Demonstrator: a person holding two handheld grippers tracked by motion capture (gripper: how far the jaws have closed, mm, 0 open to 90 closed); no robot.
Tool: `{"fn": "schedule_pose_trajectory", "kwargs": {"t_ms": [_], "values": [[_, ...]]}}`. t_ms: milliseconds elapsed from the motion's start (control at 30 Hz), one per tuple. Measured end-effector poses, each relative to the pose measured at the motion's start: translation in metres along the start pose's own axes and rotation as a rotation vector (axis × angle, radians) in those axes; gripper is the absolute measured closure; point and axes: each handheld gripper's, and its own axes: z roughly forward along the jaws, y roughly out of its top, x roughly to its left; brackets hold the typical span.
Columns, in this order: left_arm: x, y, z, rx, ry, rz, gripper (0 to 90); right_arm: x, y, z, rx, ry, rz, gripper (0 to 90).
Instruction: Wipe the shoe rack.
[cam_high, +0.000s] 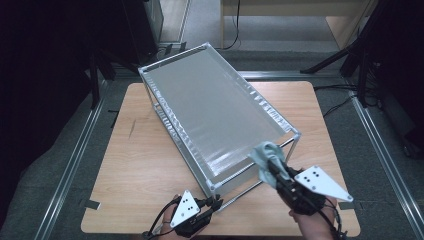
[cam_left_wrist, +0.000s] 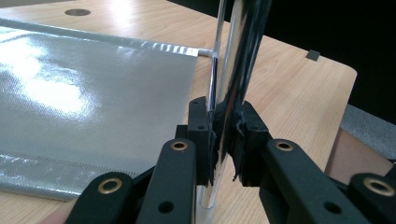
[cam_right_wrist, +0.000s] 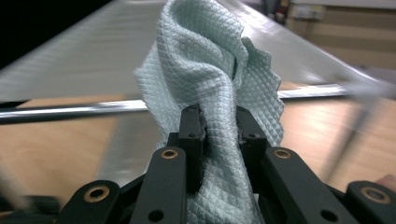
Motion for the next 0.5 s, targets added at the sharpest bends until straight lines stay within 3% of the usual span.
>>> {"fn": "schedule_pose_trajectory", "kwargs": {"t_ms": [67,100,200,233,267,300,333,433,467,500], "values": [[0.0,0.0,0.0,0.0,0.0,0.0,80.1,-0.016,-0.006,0.001,0.002,-0.029,0.04,77.4],[0.0,0.0,0.0,0.0,0.0,-0.002,80.1,-0.016,-0.006,0.001,0.002,-0.029,0.04,77.4],[0.0,0.0,0.0,0.002,0.001,-0.004,80.0,-0.039,-0.026,0.011,0.035,-0.1,0.091,77.5],[0.0,0.0,0.0,0.002,0.001,-0.004,80.0,-0.039,-0.026,0.011,0.035,-0.1,0.091,77.5],[0.0,0.0,0.0,0.002,0.001,-0.003,80.0,-0.048,-0.039,0.022,0.079,-0.129,0.122,78.2],[0.0,0.0,0.0,0.002,0.0,-0.003,80.0,-0.048,-0.039,0.022,0.079,-0.129,0.122,78.2],[0.0,0.0,0.0,0.001,-0.001,-0.003,80.0,-0.055,-0.054,0.036,0.114,-0.135,0.154,78.7],[0.0,0.0,0.0,0.0,-0.002,-0.003,80.0,-0.056,-0.066,0.052,0.162,-0.139,0.14,78.6],[0.0,0.0,0.0,0.0,-0.003,-0.004,80.0,-0.055,-0.075,0.066,0.216,-0.138,0.099,78.5],[0.0,0.0,0.0,0.0,-0.003,-0.004,80.0,-0.055,-0.075,0.066,0.216,-0.138,0.099,78.5]]}}
